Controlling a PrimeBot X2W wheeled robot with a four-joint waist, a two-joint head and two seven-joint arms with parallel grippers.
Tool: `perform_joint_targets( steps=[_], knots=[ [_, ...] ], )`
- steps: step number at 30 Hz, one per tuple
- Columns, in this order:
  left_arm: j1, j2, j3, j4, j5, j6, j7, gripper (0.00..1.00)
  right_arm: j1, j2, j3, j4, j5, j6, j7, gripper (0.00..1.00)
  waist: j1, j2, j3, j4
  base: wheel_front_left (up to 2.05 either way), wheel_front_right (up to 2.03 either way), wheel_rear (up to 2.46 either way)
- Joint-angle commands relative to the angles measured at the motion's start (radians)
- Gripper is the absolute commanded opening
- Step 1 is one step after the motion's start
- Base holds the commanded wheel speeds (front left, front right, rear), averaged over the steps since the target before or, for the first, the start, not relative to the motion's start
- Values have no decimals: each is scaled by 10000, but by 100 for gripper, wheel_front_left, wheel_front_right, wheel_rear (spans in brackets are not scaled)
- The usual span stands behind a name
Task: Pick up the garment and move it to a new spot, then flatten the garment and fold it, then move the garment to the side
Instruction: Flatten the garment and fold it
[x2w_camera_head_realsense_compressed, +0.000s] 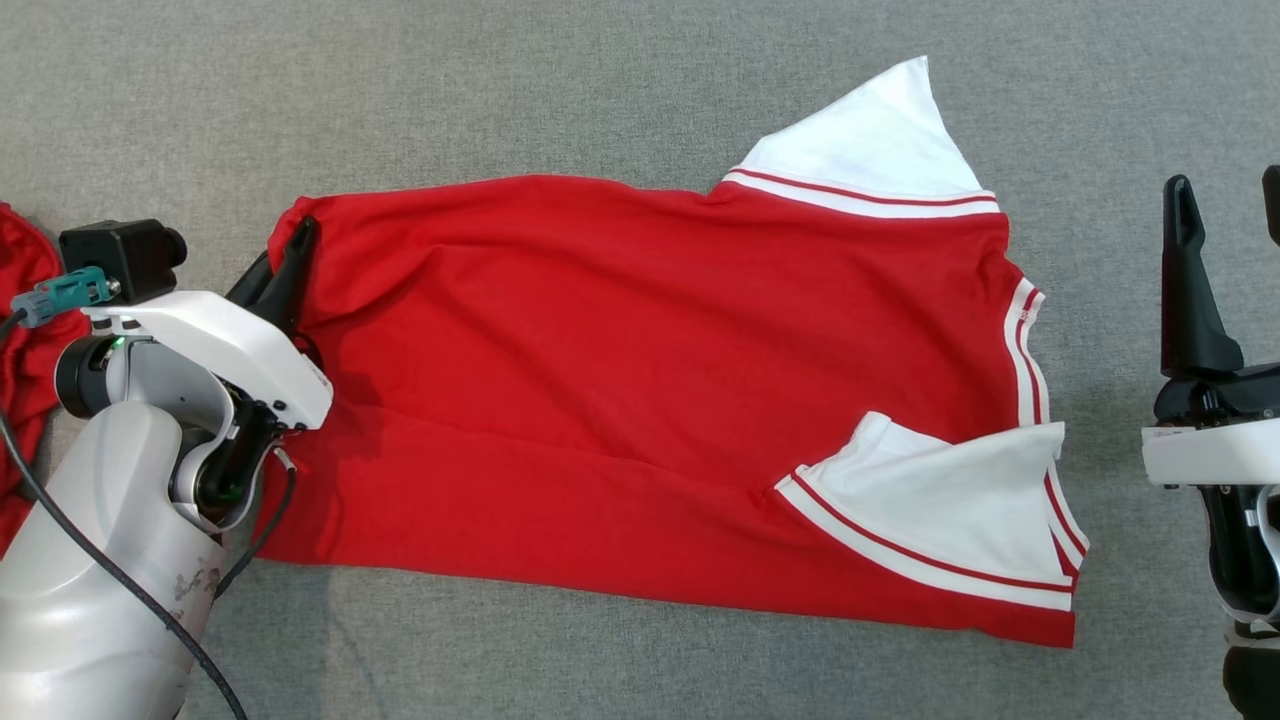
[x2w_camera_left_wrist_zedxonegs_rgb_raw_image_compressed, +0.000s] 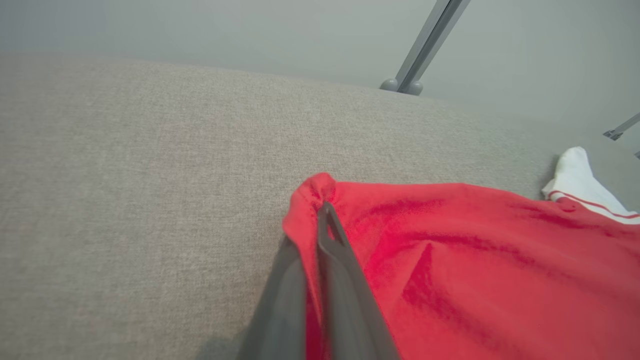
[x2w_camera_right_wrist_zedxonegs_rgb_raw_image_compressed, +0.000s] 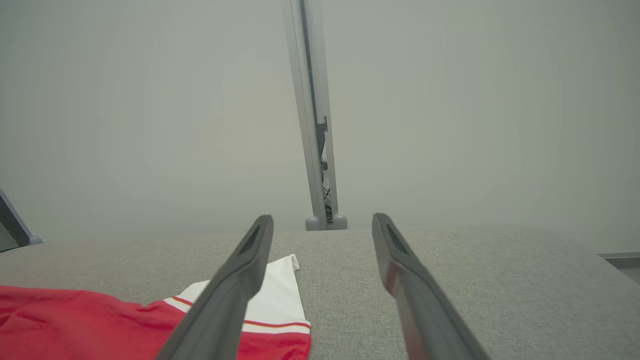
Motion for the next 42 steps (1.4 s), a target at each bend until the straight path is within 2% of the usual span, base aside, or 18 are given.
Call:
perform_joint_targets(
  steps=[1,9,14,19,25,32,42],
  knots=[
    [64,18,-25,42,-12,-33,-6,0,141,-29,-59,-159,-70,-3,110,100,0,0,-11,22,0,0,0],
    [0,-8,-92,85,-30,-56,-75,0,64,-40,-114,-295,65,-3,246,100,0,0,-2,66,0,0,0],
    [-187,3,-146,-8,4,-18,-9,0,-712,-736,-178,-113,421,-3,465,100,0,0,163,97,0,0,0],
    [-508,-79,-238,-155,78,-10,51,0,-2297,-1555,-77,830,974,-3,955,100,0,0,549,280,0,0,0],
    [-1016,-404,-447,-142,146,-104,23,0,-4057,-2255,1483,2648,1607,-3,1894,100,0,0,1018,729,0,0,0],
    [-1557,-817,-733,130,179,-238,-142,0,-5560,-2682,3385,4559,2462,-3,2680,100,0,0,1518,1192,0,0,0],
    [-1969,-1220,-1145,661,181,-406,-375,0,-7061,-2986,5304,6160,3458,-3,3355,100,0,0,1890,1480,0,0,0]
  ],
)
